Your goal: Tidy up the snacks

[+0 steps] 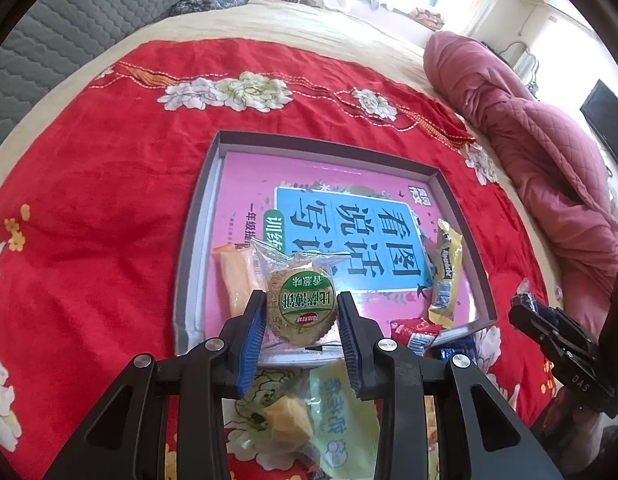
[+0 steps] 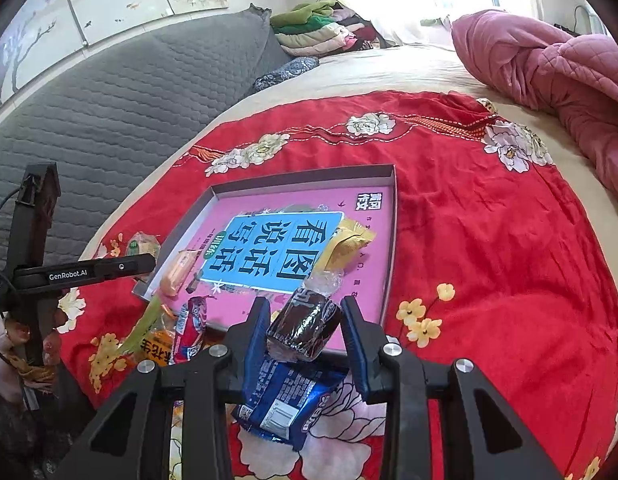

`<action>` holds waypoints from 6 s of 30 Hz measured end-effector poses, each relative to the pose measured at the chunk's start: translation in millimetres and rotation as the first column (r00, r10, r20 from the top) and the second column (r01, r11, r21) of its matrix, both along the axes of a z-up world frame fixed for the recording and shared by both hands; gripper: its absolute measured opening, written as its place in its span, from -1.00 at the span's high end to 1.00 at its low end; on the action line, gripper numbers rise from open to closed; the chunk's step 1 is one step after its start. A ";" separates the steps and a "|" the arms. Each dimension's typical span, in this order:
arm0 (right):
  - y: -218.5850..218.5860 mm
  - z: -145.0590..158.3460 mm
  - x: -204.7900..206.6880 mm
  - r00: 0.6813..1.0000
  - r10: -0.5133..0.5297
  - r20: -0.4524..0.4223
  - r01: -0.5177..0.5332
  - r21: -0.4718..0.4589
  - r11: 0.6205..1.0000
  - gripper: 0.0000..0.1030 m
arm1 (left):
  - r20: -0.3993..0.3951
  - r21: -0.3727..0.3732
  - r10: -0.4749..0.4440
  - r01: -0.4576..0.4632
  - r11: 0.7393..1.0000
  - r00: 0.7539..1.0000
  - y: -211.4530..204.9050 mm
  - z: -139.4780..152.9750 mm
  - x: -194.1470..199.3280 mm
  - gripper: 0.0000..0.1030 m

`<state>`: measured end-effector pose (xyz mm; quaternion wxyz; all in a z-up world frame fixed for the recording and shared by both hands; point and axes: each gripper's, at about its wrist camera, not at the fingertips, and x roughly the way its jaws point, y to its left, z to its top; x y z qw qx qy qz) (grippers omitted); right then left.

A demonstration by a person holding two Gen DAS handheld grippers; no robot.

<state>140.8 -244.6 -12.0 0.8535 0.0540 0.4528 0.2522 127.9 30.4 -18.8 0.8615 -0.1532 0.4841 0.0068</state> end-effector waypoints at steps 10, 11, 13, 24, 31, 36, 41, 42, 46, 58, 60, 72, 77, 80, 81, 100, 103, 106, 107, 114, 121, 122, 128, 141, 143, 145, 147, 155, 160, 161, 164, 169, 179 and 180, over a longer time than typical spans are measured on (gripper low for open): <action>7.6 -8.4 9.5 1.000 0.008 -0.001 -0.008 -0.027 1.000 0.29 | -0.019 -0.017 -0.016 0.016 1.000 1.000 -7.9 -10.2 18.4 0.28; 8.3 -9.3 10.8 1.000 0.009 0.000 -0.009 -0.029 1.000 0.29 | -0.022 -0.017 -0.019 0.018 1.000 1.000 -9.5 -11.4 20.3 0.28; 8.9 -11.1 13.2 1.000 0.008 -0.004 -0.008 -0.029 1.000 0.29 | -0.028 -0.020 -0.026 0.025 0.999 0.999 -12.3 -13.8 24.5 0.28; 8.5 -16.2 22.6 1.000 -0.008 -0.016 0.008 -0.021 1.000 0.29 | -0.047 -0.024 -0.055 0.054 0.998 0.997 -24.2 -22.4 37.2 0.28; 10.5 -19.6 27.1 1.000 -0.001 -0.023 0.001 -0.022 1.000 0.29 | -0.069 -0.029 -0.075 0.073 0.997 0.995 -31.1 -30.6 41.6 0.28; 13.4 -22.6 29.2 1.000 0.001 -0.026 -0.002 -0.032 0.999 0.29 | -0.086 -0.033 -0.087 0.085 0.996 0.992 -35.9 -36.7 44.7 0.28; 15.0 -26.1 30.8 0.999 -0.002 -0.039 0.000 -0.040 0.999 0.29 | -0.105 -0.031 -0.102 0.099 0.995 0.989 -39.8 -42.5 46.8 0.29; 15.7 -27.1 30.9 0.999 -0.001 -0.041 -0.001 -0.048 0.999 0.29 | -0.107 -0.033 -0.101 0.098 0.995 0.989 -40.1 -43.6 46.9 0.29; 16.9 -30.6 31.6 0.998 -0.004 -0.055 0.001 -0.056 0.998 0.29 | -0.124 -0.034 -0.098 0.095 0.995 0.987 -40.9 -48.1 48.5 0.28; 19.6 -33.8 32.4 0.997 0.002 -0.071 -0.007 -0.063 0.998 0.29 | -0.149 -0.032 -0.094 0.090 0.995 0.984 -43.7 -54.1 53.1 0.29; 20.4 -34.4 32.0 0.997 0.006 -0.072 -0.010 -0.065 0.998 0.29 | -0.147 -0.033 -0.094 0.090 0.995 0.985 -43.6 -54.2 52.7 0.29; 26.8 -42.6 30.5 0.996 0.020 -0.092 -0.027 -0.083 0.996 0.29 | -0.138 -0.044 -0.099 0.093 0.995 0.985 -43.7 -55.0 51.6 0.29; 29.1 -44.1 29.6 0.995 0.030 -0.095 -0.038 -0.086 0.996 0.29 | -0.137 -0.043 -0.096 0.091 0.995 0.986 -44.7 -54.7 51.1 0.29; 29.5 -44.8 29.1 0.995 0.029 -0.094 -0.037 -0.090 0.995 0.29 | -0.138 -0.048 -0.096 0.090 0.995 0.986 -45.0 -54.7 50.1 0.29; 29.5 -45.5 29.3 0.995 0.028 -0.097 -0.037 -0.090 0.995 0.29 | -0.138 -0.047 -0.098 0.092 0.995 0.986 -44.6 -54.5 50.0 0.29; 29.4 -50.3 32.4 0.994 0.017 -0.112 -0.029 -0.115 0.993 0.29 | -0.142 -0.055 -0.103 0.096 0.994 0.984 -44.3 -53.7 49.0 0.29; 28.6 -48.6 32.6 0.995 0.011 -0.101 -0.023 -0.116 0.993 0.29 | -0.145 -0.057 -0.103 0.095 0.994 0.984 -43.4 -53.8 49.5 0.29; 28.0 -47.5 33.3 0.995 0.007 -0.101 -0.018 -0.107 0.994 0.28 | -0.147 -0.058 -0.103 0.096 0.994 0.984 -43.5 -53.5 48.9 0.29; 27.9 -47.4 33.2 0.995 0.006 -0.102 -0.017 -0.107 0.994 0.28 | -0.148 -0.058 -0.102 0.095 0.994 0.984 -43.4 -53.2 48.7 0.29; 25.2 -44.9 35.0 0.995 -0.009 -0.104 -0.001 -0.096 0.995 0.14 | -0.147 -0.065 -0.096 0.087 0.994 0.985 -41.0 -51.1 48.2 0.28; 23.0 -43.6 36.1 0.994 -0.011 -0.105 0.002 -0.084 0.996 0.13 | -0.137 -0.075 -0.092 0.082 0.994 0.986 -39.0 -48.1 46.1 0.18; 22.7 -43.3 36.3 0.994 -0.012 -0.106 0.003 -0.084 0.996 0.13 | -0.136 -0.072 -0.091 0.082 0.994 0.987 -38.8 -47.4 45.9 0.16; 20.1 -41.6 36.0 0.995 -0.021 -0.098 0.014 -0.071 0.997 0.10 | -0.129 -0.071 -0.084 0.075 0.995 0.988 -36.3 -42.1 43.0 0.15; 17.5 -32.3 34.7 0.997 -0.022 -0.072 0.019 -0.036 0.999 -0.01 | -0.087 -0.076 -0.063 0.056 0.996 0.994 -27.6 -17.3 33.8 0.02; 18.1 -31.4 34.2 0.997 -0.019 -0.069 0.016 -0.034 0.999 -0.02 | -0.086 -0.076 -0.057 0.050 0.996 0.995 -25.1 -15.2 31.7 0.02; 18.9 -30.6 33.6 0.998 -0.015 -0.065 0.013 -0.035 0.999 -0.03 | -0.084 -0.078 -0.050 0.043 0.996 0.995 -21.8 -12.9 29.3 0.02; 19.7 -29.3 33.1 0.998 -0.011 -0.061 0.009 -0.032 0.999 -0.04 | -0.080 -0.079 -0.045 0.039 0.996 0.996 -18.7 -10.2 26.0 0.01; 22.5 -24.9 30.5 0.999 0.006 -0.041 -0.007 -0.026 1.000 -0.07 | -0.058 -0.078 -0.031 0.026 0.997 0.998 -8.4 2.3 15.1 0.01; 23.6 -23.0 29.4 0.999 0.015 -0.033 -0.015 -0.024 1.000 -0.08 | -0.048 -0.075 -0.025 0.021 0.997 0.999 -3.1 8.6 7.6 0.01; 24.2 -22.5 29.1 0.999 0.016 -0.031 -0.017 -0.024 1.000 -0.08 | -0.046 -0.075 -0.024 0.021 0.997 0.999 -2.3 9.4 6.1 0.01; 25.0 -20.9 28.4 0.999 0.020 -0.027 -0.020 -0.021 1.000 -0.08 | -0.048 -0.074 -0.021 0.018 0.997 0.999 0.1 11.1 1.4 0.01; 28.5 -17.3 25.3 0.999 0.039 -0.017 -0.039 -0.012 0.999 -0.09 | -0.057 -0.068 -0.017 0.013 0.998 0.998 4.3 10.8 -7.1 0.00; 46.9 -9.2 5.0 0.991 0.136 0.014 -0.136 0.005 0.991 -0.09 | -0.089 -0.063 -0.014 0.009 0.998 0.996 13.6 2.2 -24.1 -0.12; 48.6 -8.8 2.7 0.989 0.144 0.017 -0.144 0.006 0.990 -0.10 | -0.092 -0.065 -0.013 0.007 0.998 0.996 15.1 1.1 -25.9 -0.12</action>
